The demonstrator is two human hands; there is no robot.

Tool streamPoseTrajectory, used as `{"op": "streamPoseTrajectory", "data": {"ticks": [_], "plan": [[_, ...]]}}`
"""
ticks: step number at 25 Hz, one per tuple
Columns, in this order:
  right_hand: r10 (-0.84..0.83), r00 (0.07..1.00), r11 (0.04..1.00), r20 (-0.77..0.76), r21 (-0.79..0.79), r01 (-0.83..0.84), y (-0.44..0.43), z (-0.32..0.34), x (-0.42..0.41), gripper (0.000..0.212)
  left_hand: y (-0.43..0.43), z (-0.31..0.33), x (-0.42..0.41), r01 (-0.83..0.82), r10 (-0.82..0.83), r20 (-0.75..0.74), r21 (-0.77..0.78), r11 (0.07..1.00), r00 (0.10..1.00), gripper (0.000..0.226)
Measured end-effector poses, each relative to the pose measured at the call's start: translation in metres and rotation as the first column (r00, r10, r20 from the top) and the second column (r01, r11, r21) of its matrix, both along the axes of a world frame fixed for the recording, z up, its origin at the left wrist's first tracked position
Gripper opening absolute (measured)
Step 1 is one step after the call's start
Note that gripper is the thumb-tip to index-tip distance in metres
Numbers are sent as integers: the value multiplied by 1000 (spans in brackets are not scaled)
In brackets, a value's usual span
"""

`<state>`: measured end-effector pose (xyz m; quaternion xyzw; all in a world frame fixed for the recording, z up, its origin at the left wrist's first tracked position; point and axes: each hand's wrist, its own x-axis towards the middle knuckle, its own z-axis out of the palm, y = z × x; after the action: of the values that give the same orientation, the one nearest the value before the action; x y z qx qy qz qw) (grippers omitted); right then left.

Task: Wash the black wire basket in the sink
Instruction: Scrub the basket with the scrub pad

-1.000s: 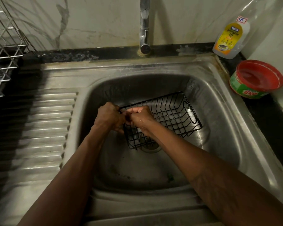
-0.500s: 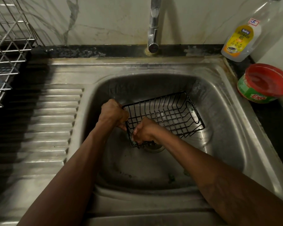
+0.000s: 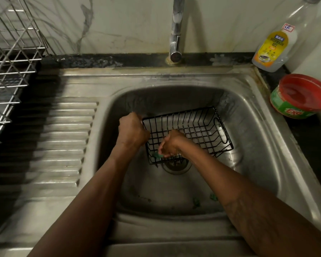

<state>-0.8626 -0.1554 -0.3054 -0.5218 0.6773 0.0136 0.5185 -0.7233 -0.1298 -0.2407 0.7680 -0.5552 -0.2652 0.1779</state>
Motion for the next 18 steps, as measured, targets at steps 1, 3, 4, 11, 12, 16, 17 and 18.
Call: {"op": "streamPoseTrajectory", "data": {"ticks": [1, 3, 4, 11, 12, 16, 17, 18], "plan": [[-11, 1000, 1000, -14, -17, 11, -3, -2, 2, 12, 4, -3, 2, 83, -75, 94, -82, 993, 993, 46], [-58, 998, 995, -25, -87, 56, -7, -3, -2, 14, 10, -6, 6, 285, -228, 281, -181, 941, 932, 45], [-85, 996, 990, -27, -116, 81, -7, -1, -7, 12, 11, -6, 8, 384, -299, 345, -213, 898, 890, 35], [-247, 966, 873, 71, -417, 253, 3, 21, -20, 16, 29, -10, -11, 808, -824, 232, 187, 559, 516, 53], [-261, 960, 856, 102, -435, 279, 7, 23, -20, 16, 31, -12, -14, 803, -841, 249, 260, 536, 480, 43], [-295, 940, 817, 170, -466, 340, 25, 35, -25, 8, 39, -10, -16, 777, -819, 205, 261, 573, 535, 14], [-311, 933, 797, 180, -485, 359, 27, 39, -29, 8, 38, -5, -14, 777, -808, 170, 223, 589, 564, 11], [-321, 929, 766, 185, -527, 369, 28, 46, -32, 9, 35, 5, -11, 784, -806, 134, 184, 592, 577, 11]]}}
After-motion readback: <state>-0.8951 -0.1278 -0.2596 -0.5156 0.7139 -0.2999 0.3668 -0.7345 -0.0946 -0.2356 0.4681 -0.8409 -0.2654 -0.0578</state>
